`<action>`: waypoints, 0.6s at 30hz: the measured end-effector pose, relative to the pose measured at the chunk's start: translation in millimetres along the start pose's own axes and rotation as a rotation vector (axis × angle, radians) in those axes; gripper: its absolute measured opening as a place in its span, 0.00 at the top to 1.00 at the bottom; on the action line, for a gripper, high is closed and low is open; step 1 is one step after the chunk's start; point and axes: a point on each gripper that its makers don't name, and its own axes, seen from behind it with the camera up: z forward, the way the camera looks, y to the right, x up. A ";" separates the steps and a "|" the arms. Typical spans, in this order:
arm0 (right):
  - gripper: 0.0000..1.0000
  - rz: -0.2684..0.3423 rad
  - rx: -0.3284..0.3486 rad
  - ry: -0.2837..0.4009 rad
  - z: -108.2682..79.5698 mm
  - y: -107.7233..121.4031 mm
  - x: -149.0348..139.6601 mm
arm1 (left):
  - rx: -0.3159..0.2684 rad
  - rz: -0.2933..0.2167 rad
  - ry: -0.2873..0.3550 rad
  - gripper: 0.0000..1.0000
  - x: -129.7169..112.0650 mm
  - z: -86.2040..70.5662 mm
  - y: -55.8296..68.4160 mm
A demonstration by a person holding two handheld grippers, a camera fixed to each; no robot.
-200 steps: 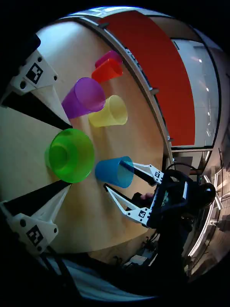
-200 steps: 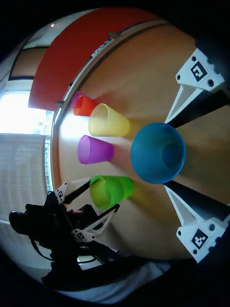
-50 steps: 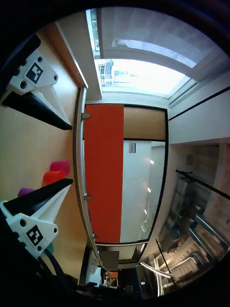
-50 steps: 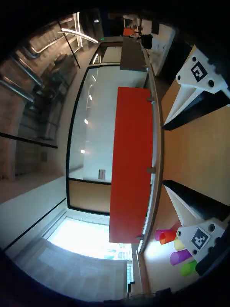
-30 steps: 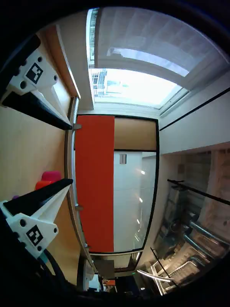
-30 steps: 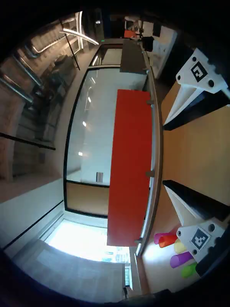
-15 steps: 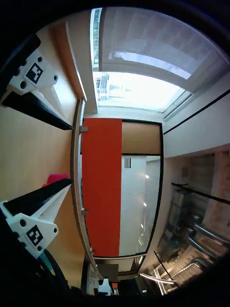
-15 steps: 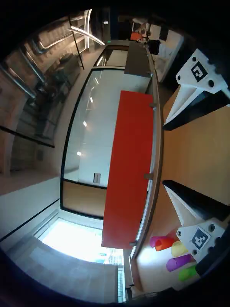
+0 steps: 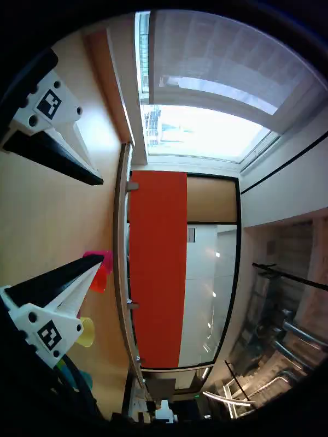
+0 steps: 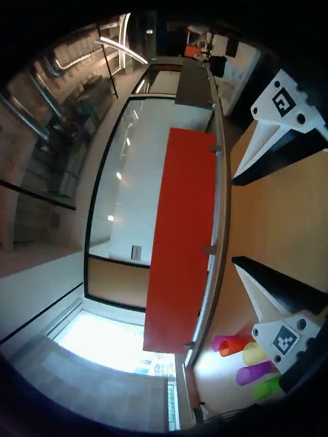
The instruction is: Pour water
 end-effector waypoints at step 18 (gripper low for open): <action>0.00 -0.003 -0.002 0.000 -0.7 2.3 4.3 | -0.001 0.009 -0.030 0.07 -16.3 1.6 0.3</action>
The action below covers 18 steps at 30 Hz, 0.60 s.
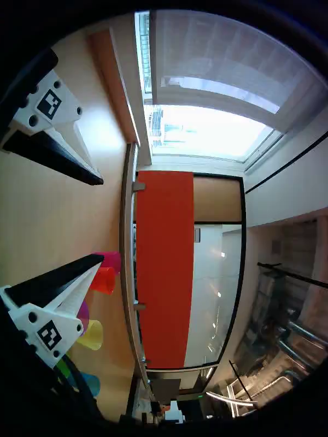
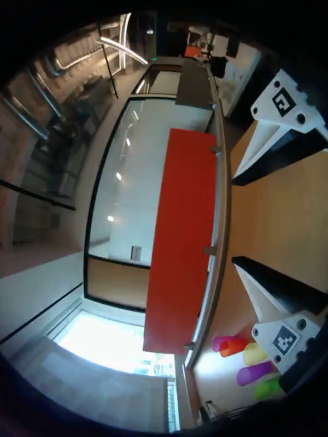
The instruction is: Pour water
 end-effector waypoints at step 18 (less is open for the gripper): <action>0.00 -0.014 0.009 0.014 -2.0 -2.4 5.6 | -0.008 0.019 -0.035 0.07 -8.6 2.1 2.3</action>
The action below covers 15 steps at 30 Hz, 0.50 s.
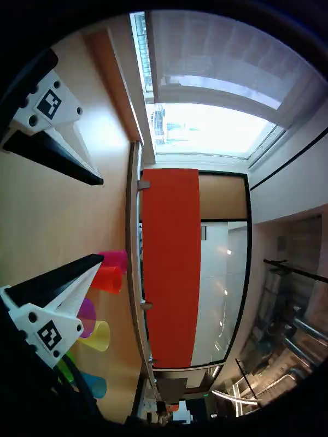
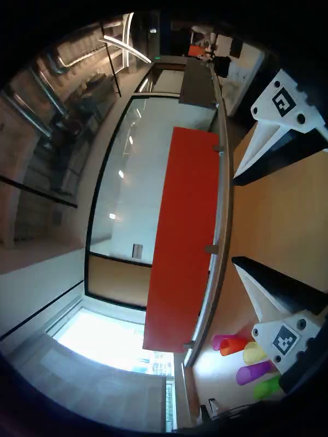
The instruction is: Pour water
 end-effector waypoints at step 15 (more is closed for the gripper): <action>0.00 -0.018 0.010 0.063 -8.7 7.9 -1.3 | 0.000 0.002 0.000 0.06 -0.2 -0.4 -0.1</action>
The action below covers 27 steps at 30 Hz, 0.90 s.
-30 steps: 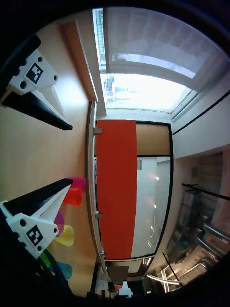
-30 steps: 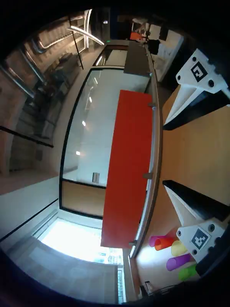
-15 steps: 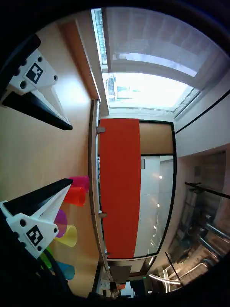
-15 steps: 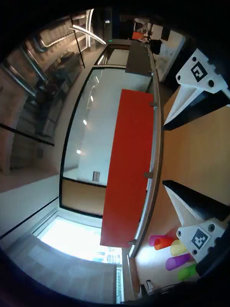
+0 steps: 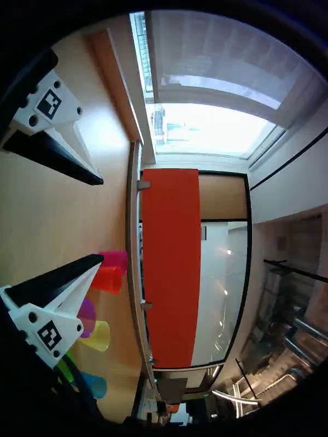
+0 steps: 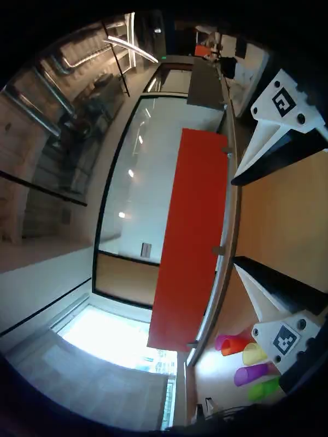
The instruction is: Pour water
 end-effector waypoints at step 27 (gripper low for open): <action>0.00 0.163 0.060 -0.004 3.5 -13.4 -80.2 | 0.000 0.000 0.000 0.06 0.2 -0.1 -0.6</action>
